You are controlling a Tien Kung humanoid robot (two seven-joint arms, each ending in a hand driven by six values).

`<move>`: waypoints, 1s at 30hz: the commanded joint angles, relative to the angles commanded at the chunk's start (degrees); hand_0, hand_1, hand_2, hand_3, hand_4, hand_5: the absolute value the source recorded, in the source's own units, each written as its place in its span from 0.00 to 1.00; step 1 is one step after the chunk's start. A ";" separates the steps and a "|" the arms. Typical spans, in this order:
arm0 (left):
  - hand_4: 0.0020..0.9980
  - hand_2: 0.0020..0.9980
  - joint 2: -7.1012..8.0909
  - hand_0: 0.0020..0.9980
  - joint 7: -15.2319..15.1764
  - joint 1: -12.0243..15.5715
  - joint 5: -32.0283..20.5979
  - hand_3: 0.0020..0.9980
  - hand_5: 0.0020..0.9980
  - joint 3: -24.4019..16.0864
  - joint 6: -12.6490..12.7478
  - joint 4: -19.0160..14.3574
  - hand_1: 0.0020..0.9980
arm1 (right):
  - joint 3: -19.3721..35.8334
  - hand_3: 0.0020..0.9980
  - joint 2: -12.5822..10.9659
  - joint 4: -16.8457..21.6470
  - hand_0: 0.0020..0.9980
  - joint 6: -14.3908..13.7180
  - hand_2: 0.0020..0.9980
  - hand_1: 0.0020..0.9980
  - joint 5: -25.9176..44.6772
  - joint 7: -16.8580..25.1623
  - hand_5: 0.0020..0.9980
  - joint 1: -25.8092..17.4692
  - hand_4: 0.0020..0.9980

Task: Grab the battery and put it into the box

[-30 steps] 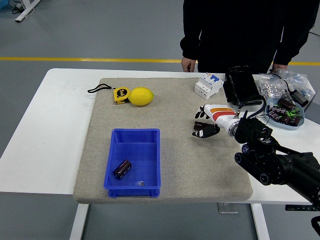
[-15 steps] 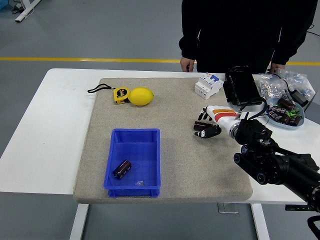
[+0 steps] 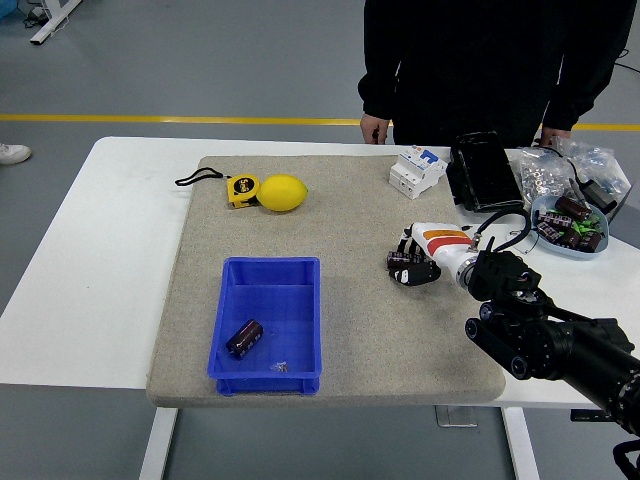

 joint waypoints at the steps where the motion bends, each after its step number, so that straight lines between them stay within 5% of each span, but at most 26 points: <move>1: 0.63 0.68 0.00 0.72 0.00 0.07 0.10 0.59 0.54 -0.09 -0.01 0.01 0.69 | 0.02 0.51 0.00 0.02 0.28 -0.10 0.48 0.42 0.09 0.03 0.31 -0.08 0.80; 9: 0.63 0.68 0.02 0.72 0.01 0.15 0.67 0.59 0.54 -0.42 -0.17 0.05 0.69 | 0.14 0.48 -0.26 0.60 0.19 -0.68 0.44 0.37 -0.40 0.27 0.30 -0.25 0.76; 30: 0.63 0.67 0.16 0.72 -0.26 0.43 0.89 0.59 0.54 -1.05 -0.11 0.26 0.69 | 1.22 0.47 -2.69 4.60 0.16 -0.01 0.43 0.34 -1.61 -0.07 0.29 -0.02 0.72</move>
